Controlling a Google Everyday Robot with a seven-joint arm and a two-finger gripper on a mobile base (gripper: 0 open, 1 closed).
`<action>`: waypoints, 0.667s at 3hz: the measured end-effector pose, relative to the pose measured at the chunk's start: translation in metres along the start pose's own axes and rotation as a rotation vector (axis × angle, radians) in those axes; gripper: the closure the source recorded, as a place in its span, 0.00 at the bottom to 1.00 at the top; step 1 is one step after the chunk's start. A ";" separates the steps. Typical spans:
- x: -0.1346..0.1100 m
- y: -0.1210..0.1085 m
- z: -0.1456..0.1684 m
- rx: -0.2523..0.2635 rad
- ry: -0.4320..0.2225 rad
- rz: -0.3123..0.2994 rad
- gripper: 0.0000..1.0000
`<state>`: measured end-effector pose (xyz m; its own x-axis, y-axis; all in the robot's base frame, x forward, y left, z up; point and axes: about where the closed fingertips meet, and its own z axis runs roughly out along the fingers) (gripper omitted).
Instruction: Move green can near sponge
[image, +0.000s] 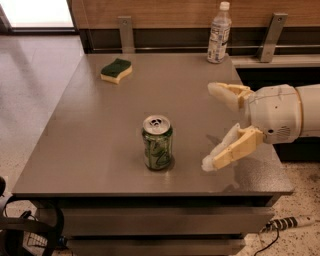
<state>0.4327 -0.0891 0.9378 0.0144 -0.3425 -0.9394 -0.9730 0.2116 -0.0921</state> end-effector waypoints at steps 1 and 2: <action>0.000 0.000 0.000 0.000 -0.001 0.000 0.00; 0.013 -0.001 0.017 -0.018 -0.018 0.014 0.00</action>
Offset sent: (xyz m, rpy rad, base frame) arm 0.0161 0.0233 -0.0508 0.0562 0.0436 0.0267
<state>0.4382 -0.0782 0.9196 0.0047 -0.3233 -0.9463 -0.9771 0.1998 -0.0731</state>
